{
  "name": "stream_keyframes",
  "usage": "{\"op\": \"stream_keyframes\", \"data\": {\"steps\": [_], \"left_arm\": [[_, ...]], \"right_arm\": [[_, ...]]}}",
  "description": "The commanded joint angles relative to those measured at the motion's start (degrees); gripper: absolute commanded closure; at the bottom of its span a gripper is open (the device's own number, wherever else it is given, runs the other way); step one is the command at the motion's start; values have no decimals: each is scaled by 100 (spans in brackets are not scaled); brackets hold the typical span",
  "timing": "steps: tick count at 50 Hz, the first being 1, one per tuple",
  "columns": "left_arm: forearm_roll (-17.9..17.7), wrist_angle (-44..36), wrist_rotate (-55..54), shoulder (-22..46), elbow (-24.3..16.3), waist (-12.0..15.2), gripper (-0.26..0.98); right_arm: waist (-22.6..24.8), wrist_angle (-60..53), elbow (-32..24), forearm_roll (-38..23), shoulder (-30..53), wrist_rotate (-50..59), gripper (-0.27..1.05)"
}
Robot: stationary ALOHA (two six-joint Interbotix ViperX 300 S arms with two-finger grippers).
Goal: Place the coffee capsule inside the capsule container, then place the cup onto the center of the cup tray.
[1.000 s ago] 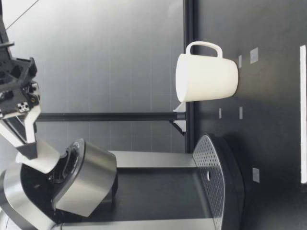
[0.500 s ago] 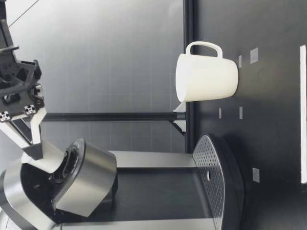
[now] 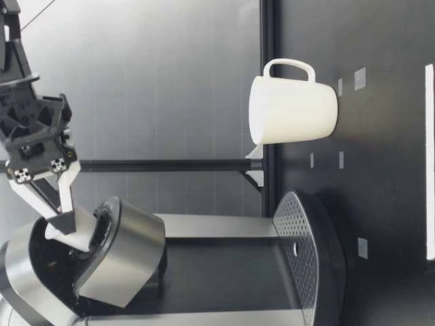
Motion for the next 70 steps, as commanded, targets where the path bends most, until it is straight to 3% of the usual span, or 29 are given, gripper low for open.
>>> {"op": "stream_keyframes", "data": {"steps": [1, 10, 20, 37, 51, 60, 70], "left_arm": [[26, 18, 0, 18, -62, 0, 54], [26, 18, 0, 18, -53, 18, 54], [26, 18, 0, 26, -53, 18, 54], [26, 53, 9, 35, -53, 18, 54], [44, 1608, 0, 255, 79, 290, 54], [35, 1424, -44, 448, 35, 747, 54], [35, 905, -290, 606, -9, 1134, 54]], "right_arm": [[-44, -62, -193, 0, -53, 9, 21], [-44, -26, -281, 0, 26, 0, 17], [-44, -79, -290, -141, 79, -185, -5], [-35, -97, -229, -114, -62, -149, -5], [88, -167, 352, 114, -826, 9, -4], [246, -343, 800, 149, -1310, 211, 0], [343, -967, 1354, 149, -1731, 387, 19]]}}
